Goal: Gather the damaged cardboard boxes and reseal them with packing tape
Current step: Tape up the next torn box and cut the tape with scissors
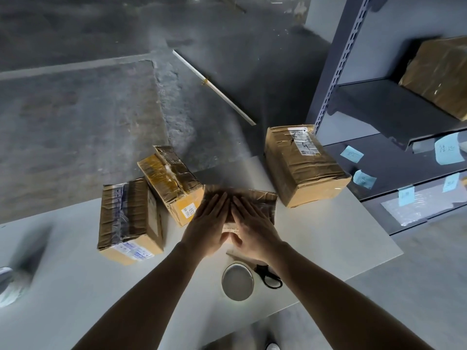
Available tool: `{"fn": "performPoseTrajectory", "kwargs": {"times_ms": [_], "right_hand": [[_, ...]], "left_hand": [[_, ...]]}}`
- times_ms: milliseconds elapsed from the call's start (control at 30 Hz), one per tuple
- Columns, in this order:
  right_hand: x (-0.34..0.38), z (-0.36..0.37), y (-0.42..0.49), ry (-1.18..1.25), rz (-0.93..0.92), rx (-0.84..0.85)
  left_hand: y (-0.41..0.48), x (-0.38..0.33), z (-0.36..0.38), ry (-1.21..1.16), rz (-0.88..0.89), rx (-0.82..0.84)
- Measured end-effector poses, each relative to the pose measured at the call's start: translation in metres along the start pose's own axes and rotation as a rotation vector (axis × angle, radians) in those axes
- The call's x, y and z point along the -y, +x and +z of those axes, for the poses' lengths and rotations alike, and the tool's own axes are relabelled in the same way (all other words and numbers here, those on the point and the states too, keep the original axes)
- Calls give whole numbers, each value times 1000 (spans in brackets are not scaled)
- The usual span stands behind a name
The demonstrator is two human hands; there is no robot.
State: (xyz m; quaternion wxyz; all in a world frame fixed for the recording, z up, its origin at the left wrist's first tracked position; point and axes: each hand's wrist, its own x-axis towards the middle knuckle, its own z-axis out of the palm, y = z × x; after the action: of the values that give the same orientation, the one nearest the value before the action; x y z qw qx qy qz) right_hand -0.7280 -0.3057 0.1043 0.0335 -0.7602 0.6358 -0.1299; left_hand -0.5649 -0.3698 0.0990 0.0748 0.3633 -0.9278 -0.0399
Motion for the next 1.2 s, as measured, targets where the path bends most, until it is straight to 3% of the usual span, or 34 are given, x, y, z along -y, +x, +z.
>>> {"fn": "performPoseTrajectory", "kwargs": {"times_ms": [133,467,767,900,1033,1200], "right_hand": [[-9,2,-2,-22,10,15],[-41,-14,-27,-151,144,-13],[-51,-18,-35,-180,239,-62],[-48,-20,-30,-4,332,18],[-46,-8,-35,375,453,106],[-44,-6,-37,460,450,73]], "left_hand": [[1,1,5,0,14,-75],[0,3,0,35,6,-53],[-1,-5,-8,-2,-58,94],[-9,-2,-12,-53,-111,25],[-21,-1,-9,-239,-356,-23],[-19,-6,-19,-373,-416,-3]]}}
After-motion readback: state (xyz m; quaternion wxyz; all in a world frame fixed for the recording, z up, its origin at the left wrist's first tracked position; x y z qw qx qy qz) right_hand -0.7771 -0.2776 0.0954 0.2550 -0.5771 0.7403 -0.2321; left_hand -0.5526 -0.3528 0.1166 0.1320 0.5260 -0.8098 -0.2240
